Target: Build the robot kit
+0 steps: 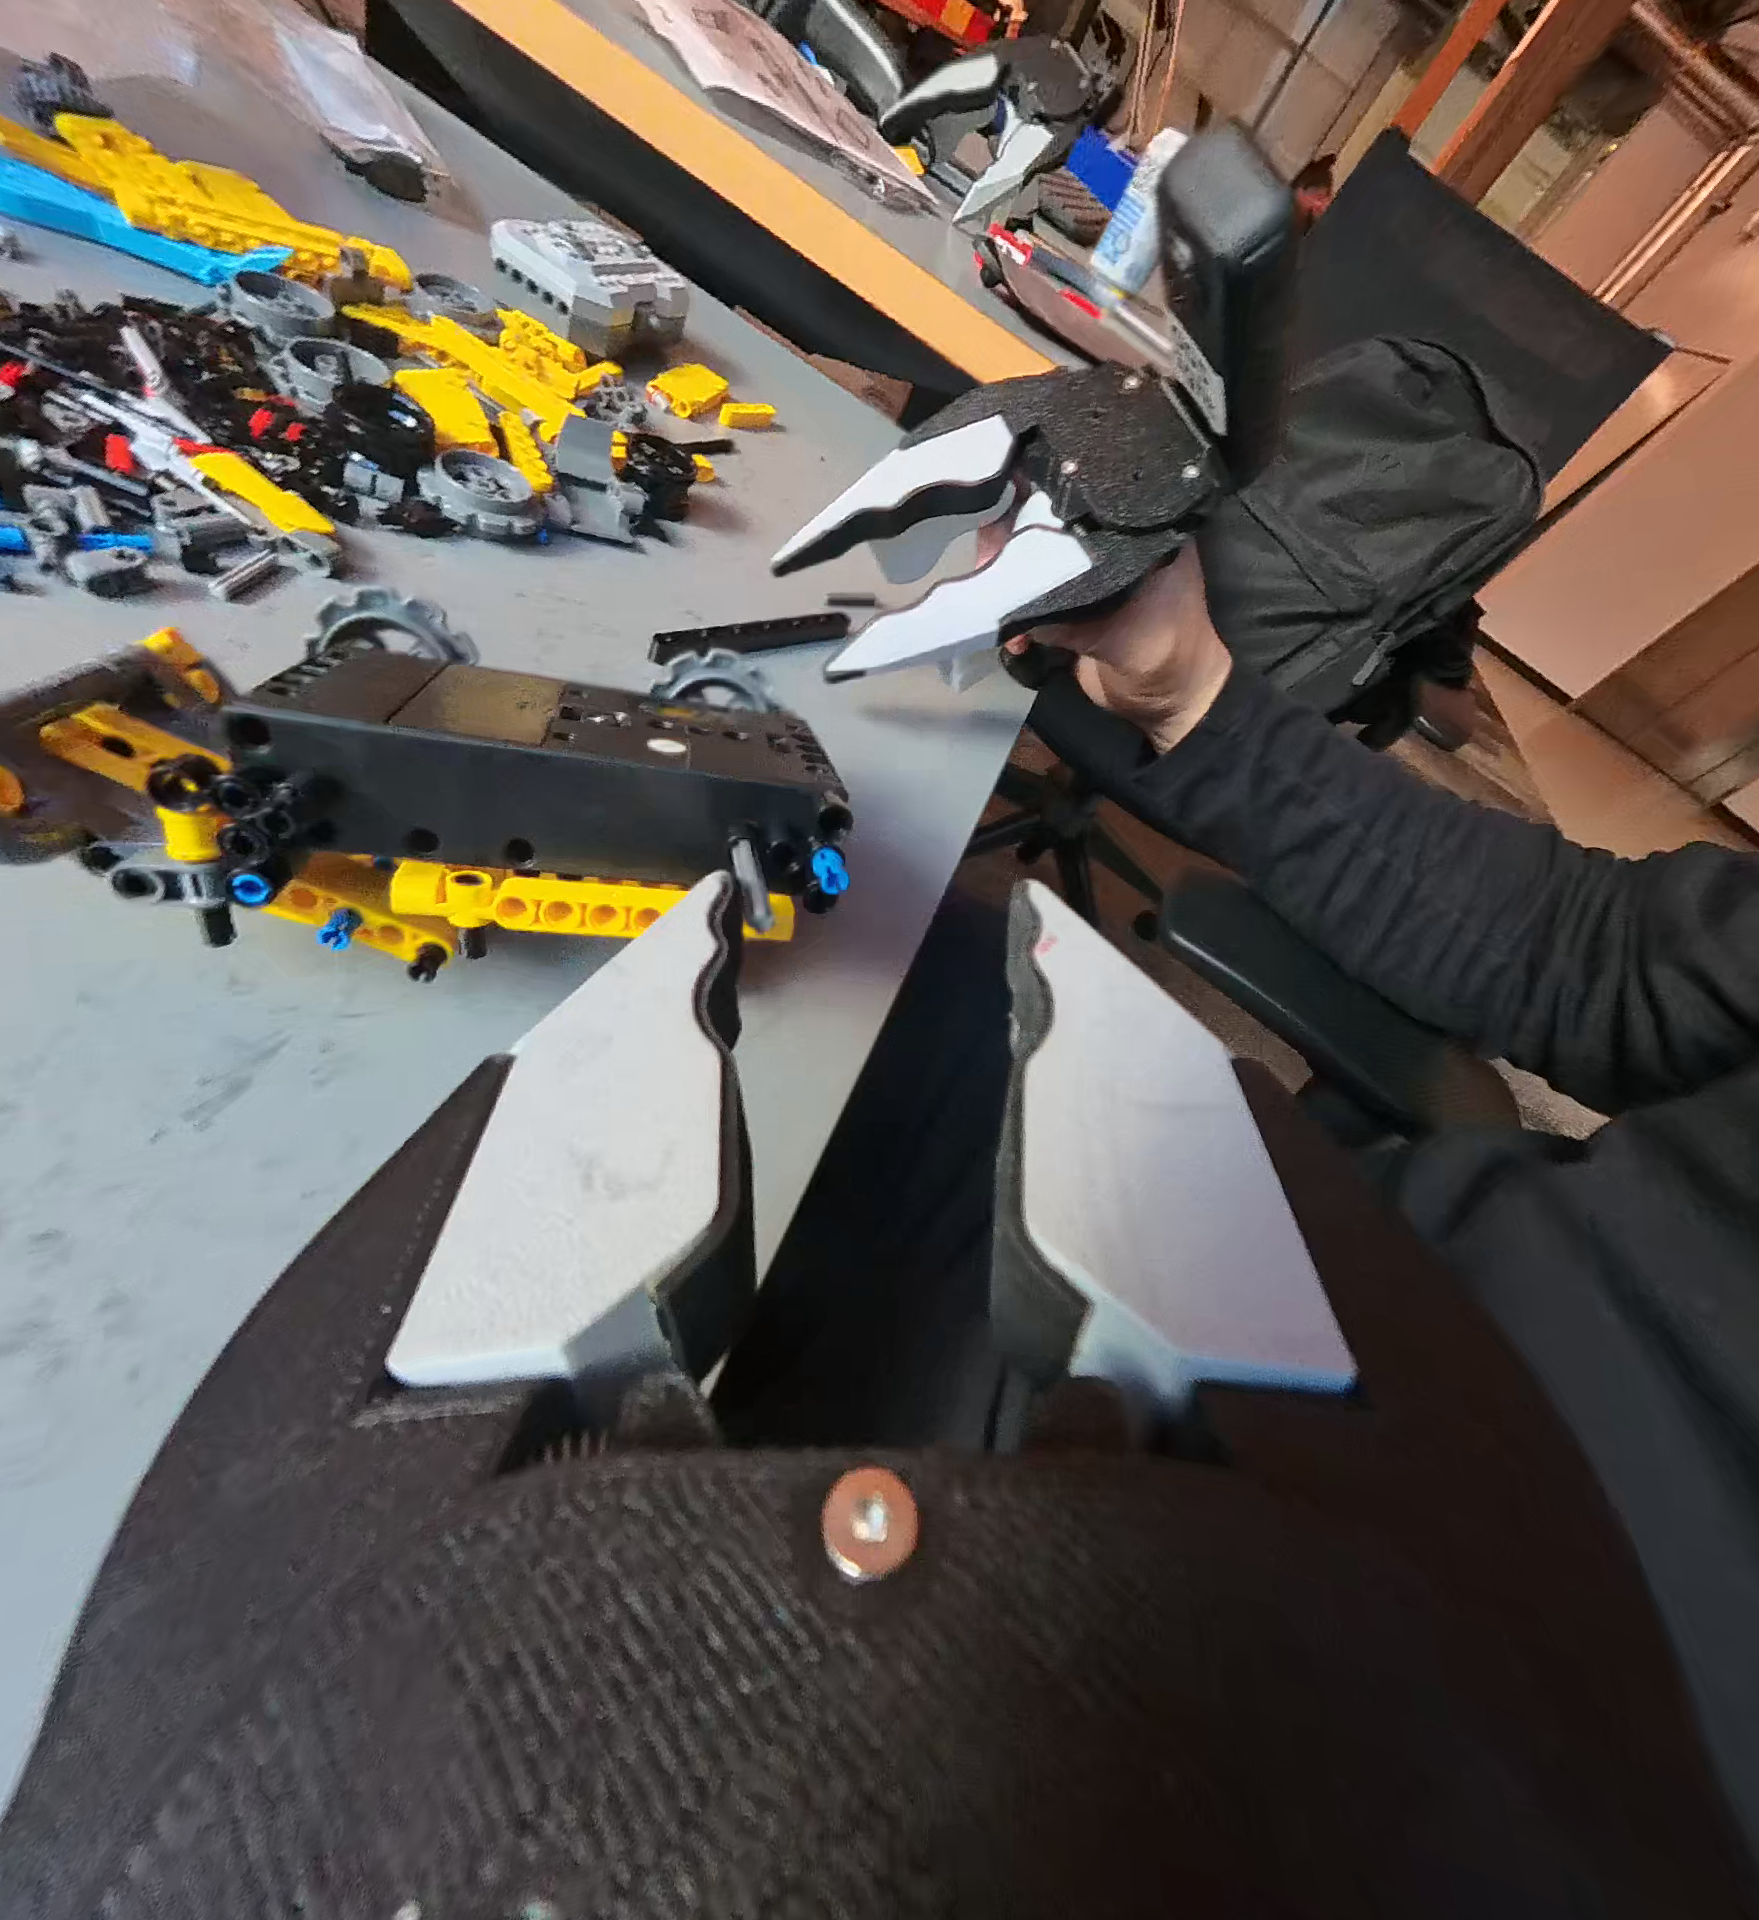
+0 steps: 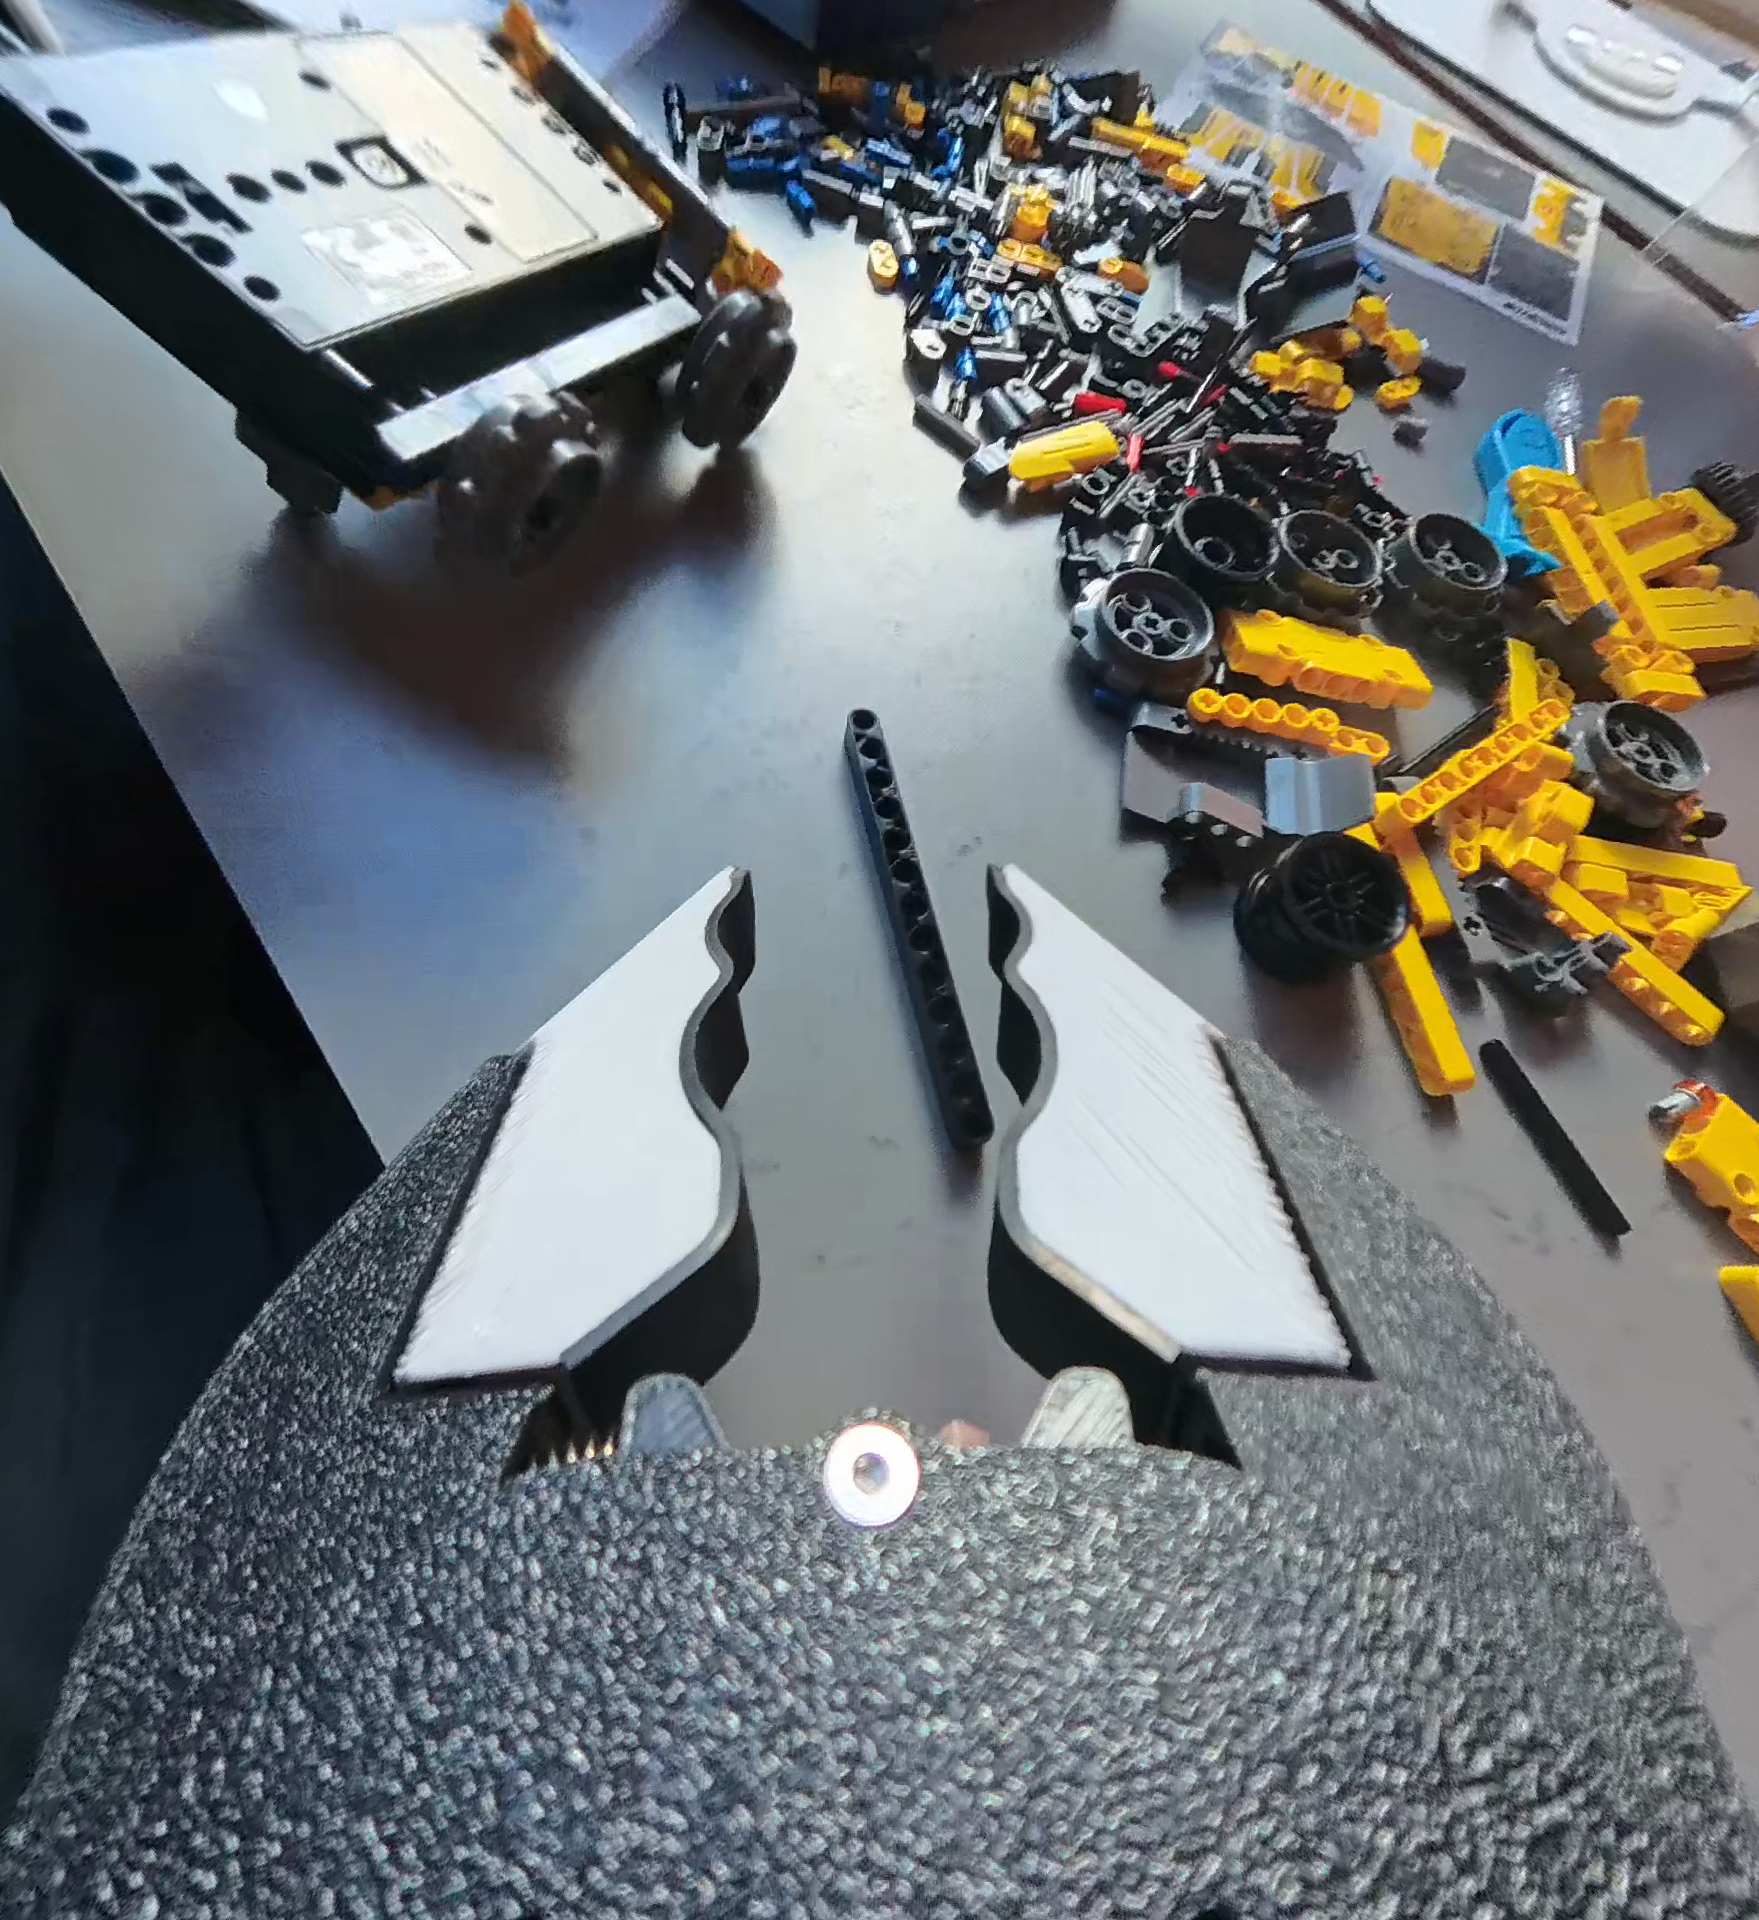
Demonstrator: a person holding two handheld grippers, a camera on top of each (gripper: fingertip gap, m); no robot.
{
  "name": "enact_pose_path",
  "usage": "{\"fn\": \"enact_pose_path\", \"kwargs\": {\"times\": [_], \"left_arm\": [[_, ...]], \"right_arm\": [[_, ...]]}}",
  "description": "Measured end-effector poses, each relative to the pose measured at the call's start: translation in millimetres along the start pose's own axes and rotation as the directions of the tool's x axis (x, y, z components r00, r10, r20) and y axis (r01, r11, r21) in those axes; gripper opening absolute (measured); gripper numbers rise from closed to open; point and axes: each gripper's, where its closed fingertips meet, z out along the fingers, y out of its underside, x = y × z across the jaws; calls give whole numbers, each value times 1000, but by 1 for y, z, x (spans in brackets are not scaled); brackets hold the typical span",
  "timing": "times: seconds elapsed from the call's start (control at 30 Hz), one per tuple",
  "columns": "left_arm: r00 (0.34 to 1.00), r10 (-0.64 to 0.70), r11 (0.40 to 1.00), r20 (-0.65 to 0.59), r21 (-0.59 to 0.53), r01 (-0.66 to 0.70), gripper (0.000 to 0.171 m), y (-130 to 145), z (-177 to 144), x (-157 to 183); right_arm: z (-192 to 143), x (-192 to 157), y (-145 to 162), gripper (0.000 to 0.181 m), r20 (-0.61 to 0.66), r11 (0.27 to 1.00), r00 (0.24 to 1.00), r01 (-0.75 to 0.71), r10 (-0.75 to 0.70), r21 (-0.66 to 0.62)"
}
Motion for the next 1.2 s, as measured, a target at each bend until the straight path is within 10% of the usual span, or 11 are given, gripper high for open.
{"fn": "enact_pose_path", "kwargs": {"times": [0.6, 1.2], "left_arm": [[995, 56, 997, -80, -56, -61, 49, 22, 49, 37], [966, 233, 972, 112, -63, -228, 47, 32, -33, 11]], "right_arm": [[19, -1, 10, 39, 15, 993, 1000, 17, -16, -117], [20, -17, 13, 8, 174, 974, 970, -135, 168, -184]]}}
